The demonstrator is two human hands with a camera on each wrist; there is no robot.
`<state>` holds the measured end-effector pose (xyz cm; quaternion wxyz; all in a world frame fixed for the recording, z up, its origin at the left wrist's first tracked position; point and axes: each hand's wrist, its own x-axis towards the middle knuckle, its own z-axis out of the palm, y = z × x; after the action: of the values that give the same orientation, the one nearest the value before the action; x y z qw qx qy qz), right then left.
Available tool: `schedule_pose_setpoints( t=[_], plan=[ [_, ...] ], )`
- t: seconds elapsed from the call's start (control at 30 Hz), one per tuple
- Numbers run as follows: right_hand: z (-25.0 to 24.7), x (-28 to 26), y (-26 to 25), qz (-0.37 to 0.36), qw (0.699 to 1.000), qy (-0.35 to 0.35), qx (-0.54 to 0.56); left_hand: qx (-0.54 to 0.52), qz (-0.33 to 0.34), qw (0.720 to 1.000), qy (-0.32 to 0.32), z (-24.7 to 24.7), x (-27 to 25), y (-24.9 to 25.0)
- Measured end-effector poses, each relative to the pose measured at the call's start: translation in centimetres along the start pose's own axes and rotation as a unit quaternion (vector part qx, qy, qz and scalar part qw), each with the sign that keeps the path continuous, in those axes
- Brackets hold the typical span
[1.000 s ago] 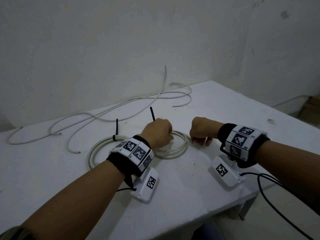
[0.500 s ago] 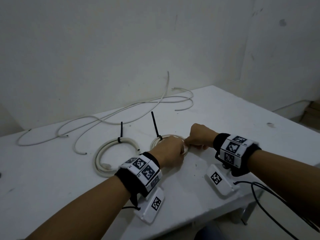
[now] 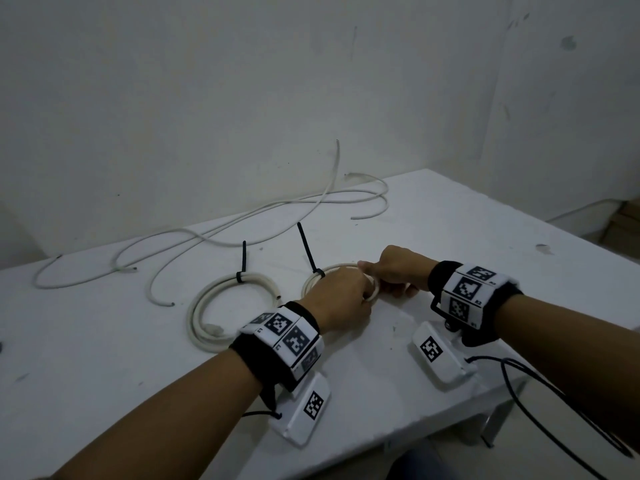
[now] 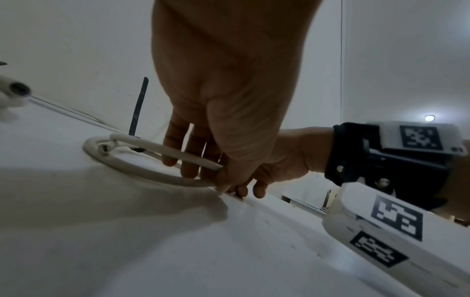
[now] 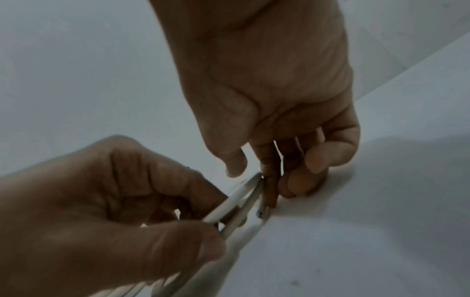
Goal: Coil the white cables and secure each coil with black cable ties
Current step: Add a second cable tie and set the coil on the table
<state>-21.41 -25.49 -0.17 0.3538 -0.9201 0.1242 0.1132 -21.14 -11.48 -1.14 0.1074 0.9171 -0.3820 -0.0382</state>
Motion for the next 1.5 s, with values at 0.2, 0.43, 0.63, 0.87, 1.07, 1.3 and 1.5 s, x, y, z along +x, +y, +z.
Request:
schedule_pose_setpoints(
  t=[0.2, 0.43, 0.63, 0.87, 1.07, 1.3, 1.5],
  plan=[
    [-0.6, -0.2, -0.1, -0.011, 0.99, 0.053, -0.128, 0.033, -0.011, 0.999, -0.027, 0.1, -0.3, 0.2],
    [-1.1, 0.1, 0.2, -0.039, 0.994, -0.001, -0.106, 0.034, -0.037, 0.997, -0.051, 0.0, -0.2, 0.3],
    [-0.8, 0.4, 0.2, -0.026, 0.997, -0.002, -0.074, -0.007, -0.067, 0.998, 0.004, -2.1, -1.3, -1.0],
    [-1.2, 0.3, 0.0, -0.005, 0.999, -0.035, -0.001, 0.004, -0.216, 0.976, -0.013, -3.7, -2.8, -3.9],
    [-0.3, 0.1, -0.1, -0.008, 1.0, -0.015, -0.01, -0.086, -0.242, 0.966, -0.018, -2.4, -3.3, -3.5],
    [0.5, -0.4, -0.4, -0.023, 0.999, -0.006, -0.029, -0.117, -0.249, 0.962, -0.002, -1.9, -2.9, -3.8],
    [0.4, -0.9, -0.6, -0.015, 0.999, -0.03, -0.027, -0.085, -0.248, 0.965, -0.007, -1.8, -2.8, -4.0]
  ],
)
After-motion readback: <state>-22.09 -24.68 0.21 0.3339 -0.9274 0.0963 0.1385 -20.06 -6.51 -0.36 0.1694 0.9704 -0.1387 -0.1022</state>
